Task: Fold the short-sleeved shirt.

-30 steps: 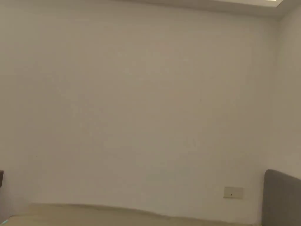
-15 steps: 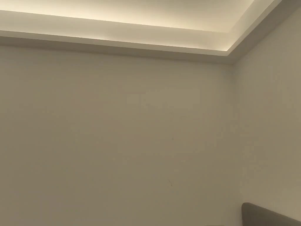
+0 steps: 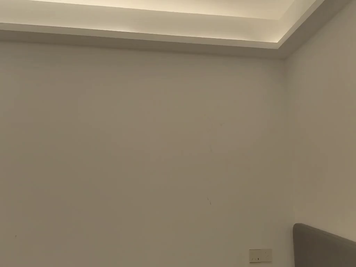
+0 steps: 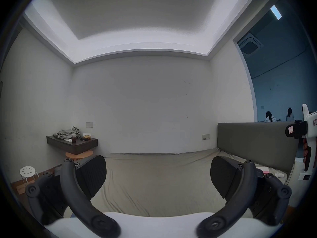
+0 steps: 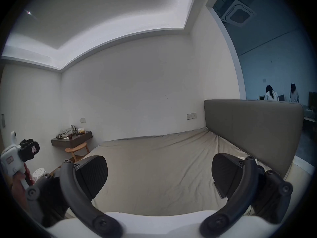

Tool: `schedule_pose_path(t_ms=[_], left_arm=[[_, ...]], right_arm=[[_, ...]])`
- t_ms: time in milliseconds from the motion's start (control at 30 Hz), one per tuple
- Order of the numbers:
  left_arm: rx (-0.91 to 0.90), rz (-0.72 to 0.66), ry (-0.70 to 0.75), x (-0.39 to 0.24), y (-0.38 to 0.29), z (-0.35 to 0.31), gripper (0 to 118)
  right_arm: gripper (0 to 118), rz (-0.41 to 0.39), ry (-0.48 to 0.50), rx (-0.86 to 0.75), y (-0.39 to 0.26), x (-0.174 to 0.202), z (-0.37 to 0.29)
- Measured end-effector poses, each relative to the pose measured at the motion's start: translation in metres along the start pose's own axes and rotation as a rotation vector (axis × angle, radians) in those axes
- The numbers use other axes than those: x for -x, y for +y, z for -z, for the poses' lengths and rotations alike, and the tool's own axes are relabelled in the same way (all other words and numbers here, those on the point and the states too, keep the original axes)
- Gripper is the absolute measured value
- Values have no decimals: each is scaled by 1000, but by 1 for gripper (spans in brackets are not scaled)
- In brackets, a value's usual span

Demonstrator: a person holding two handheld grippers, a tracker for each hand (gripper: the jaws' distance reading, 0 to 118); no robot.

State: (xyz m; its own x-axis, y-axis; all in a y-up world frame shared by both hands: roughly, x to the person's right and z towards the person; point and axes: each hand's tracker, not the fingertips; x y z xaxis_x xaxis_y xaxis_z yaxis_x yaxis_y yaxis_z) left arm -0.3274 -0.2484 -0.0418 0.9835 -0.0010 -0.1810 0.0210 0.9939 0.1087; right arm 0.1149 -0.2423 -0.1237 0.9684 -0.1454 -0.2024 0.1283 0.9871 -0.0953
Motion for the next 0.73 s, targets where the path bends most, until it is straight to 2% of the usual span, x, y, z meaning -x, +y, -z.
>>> schedule_pose_path(t_ms=[167,333,467,567,633,733], left_arm=[[-6,2,12,3,2,-2,117],[-9,-2,3,3,4,-3,117],[-20,-7,2,2,7,-5,118],[-30,-2,-1,-1,8,-6,117],[-30,-4,-3,1,9,-7,118],[-28,-11,-5,0,10,-7,118]], right_arm=[[118,-12,-14,17,6,9,-6],[118,-54,-126,52,6,16,-2],[118,-50,-99,27,6,12,-4],[118,-18,-96,-4,12,10,-7],[118,16,-44,50,18,5,-10],[118,74,118,55,21,-3,-16]])
